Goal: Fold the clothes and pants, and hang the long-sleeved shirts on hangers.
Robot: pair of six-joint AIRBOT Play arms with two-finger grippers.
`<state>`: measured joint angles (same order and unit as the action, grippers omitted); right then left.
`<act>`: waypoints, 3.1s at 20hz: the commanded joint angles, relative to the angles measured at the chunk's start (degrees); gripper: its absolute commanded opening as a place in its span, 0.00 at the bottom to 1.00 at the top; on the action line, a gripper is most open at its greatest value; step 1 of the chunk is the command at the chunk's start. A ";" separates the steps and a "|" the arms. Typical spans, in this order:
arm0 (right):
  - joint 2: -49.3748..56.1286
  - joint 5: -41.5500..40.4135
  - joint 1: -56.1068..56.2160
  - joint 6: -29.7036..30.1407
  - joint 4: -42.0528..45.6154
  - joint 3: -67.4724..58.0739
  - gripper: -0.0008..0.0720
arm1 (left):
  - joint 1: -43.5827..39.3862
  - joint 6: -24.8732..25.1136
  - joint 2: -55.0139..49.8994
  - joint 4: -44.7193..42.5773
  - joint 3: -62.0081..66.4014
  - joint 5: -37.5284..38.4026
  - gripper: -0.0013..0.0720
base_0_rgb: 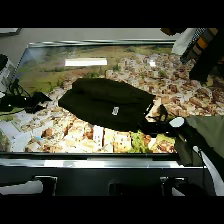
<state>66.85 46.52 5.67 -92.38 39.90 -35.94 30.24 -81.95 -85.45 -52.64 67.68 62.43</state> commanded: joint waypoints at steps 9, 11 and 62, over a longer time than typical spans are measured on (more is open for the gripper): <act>-9.38 10.43 -5.70 -8.94 10.29 -0.39 0.06 | -5.27 12.20 -0.04 19.71 -19.06 -11.82 0.94; -9.38 10.62 -5.70 -8.94 10.27 -0.39 0.06 | -7.04 13.31 -0.04 22.84 -19.06 -14.99 0.94; 1.05 21.44 -5.70 -31.04 25.66 -41.94 0.05 | -10.62 1.79 5.25 2.21 9.35 -7.85 0.03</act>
<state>57.25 70.85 0.01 -124.27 60.31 -77.89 27.33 -79.46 -65.43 -44.31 70.78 57.41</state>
